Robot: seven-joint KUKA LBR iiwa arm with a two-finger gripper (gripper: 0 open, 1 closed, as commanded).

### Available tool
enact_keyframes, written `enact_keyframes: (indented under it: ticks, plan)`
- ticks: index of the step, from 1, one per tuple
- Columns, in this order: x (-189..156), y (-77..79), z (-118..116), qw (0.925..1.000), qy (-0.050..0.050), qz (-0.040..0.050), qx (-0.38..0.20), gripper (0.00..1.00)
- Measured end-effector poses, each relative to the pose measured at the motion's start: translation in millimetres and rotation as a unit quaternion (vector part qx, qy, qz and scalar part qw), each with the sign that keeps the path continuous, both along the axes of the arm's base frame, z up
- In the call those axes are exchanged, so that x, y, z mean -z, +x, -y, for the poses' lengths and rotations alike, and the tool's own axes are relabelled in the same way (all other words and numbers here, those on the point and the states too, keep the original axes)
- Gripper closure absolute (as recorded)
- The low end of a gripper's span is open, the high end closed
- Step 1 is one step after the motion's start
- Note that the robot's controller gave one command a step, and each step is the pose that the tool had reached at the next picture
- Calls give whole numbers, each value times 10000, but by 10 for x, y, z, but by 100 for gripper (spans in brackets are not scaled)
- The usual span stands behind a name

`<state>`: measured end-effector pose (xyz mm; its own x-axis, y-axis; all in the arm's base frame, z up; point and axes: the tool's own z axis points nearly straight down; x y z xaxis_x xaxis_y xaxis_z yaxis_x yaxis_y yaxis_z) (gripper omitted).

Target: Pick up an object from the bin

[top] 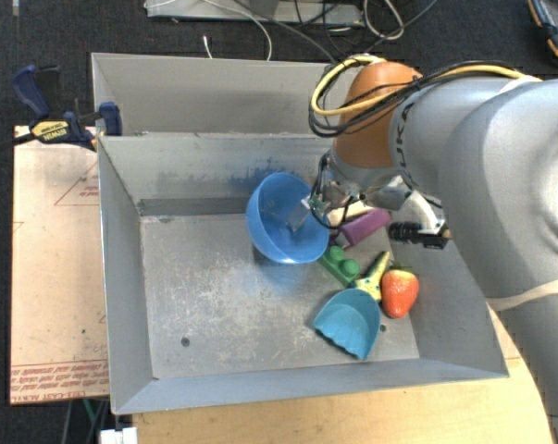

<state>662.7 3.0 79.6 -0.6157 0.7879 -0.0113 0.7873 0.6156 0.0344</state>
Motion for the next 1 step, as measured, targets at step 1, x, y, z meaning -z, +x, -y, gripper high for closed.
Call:
enact_keyframes:
  ticks: [1]
  plan:
    - [0,0,-1,10000,-3,0,-4,100]
